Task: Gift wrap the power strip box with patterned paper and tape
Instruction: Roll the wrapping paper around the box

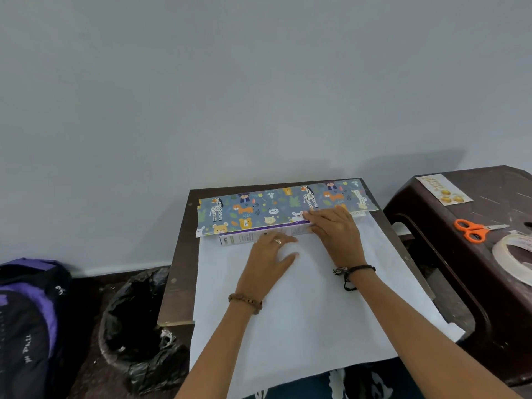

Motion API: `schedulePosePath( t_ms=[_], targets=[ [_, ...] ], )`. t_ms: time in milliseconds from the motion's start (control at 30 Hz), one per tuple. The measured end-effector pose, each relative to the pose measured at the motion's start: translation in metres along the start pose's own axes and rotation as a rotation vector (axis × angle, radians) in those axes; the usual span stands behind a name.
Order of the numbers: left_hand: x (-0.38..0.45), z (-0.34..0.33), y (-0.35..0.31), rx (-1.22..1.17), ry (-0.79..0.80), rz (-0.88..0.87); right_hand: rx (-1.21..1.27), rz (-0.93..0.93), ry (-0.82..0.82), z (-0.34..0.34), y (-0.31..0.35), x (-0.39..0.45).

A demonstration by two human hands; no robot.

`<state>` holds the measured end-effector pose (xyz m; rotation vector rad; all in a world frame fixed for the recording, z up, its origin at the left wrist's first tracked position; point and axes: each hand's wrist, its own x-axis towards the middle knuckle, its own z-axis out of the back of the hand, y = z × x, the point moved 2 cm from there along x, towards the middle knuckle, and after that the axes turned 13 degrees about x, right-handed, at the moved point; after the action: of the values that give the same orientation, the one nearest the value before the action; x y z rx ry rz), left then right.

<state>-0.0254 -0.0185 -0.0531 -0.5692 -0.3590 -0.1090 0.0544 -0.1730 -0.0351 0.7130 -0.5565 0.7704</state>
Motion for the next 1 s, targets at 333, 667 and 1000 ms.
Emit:
schedulePosePath(
  t_ms=[333,667,1000],
  targets=[
    [-0.008,-0.018,0.000,0.438,0.264,-0.066,0.116,-0.336,0.462,0.014,-0.014,0.035],
    [-0.010,-0.019,-0.006,0.563,0.256,-0.051,0.033,-0.353,0.542,0.012,-0.002,0.053],
    [-0.009,-0.018,-0.006,0.505,0.264,-0.073,0.244,-0.574,0.554,-0.003,-0.012,0.064]
  ],
)
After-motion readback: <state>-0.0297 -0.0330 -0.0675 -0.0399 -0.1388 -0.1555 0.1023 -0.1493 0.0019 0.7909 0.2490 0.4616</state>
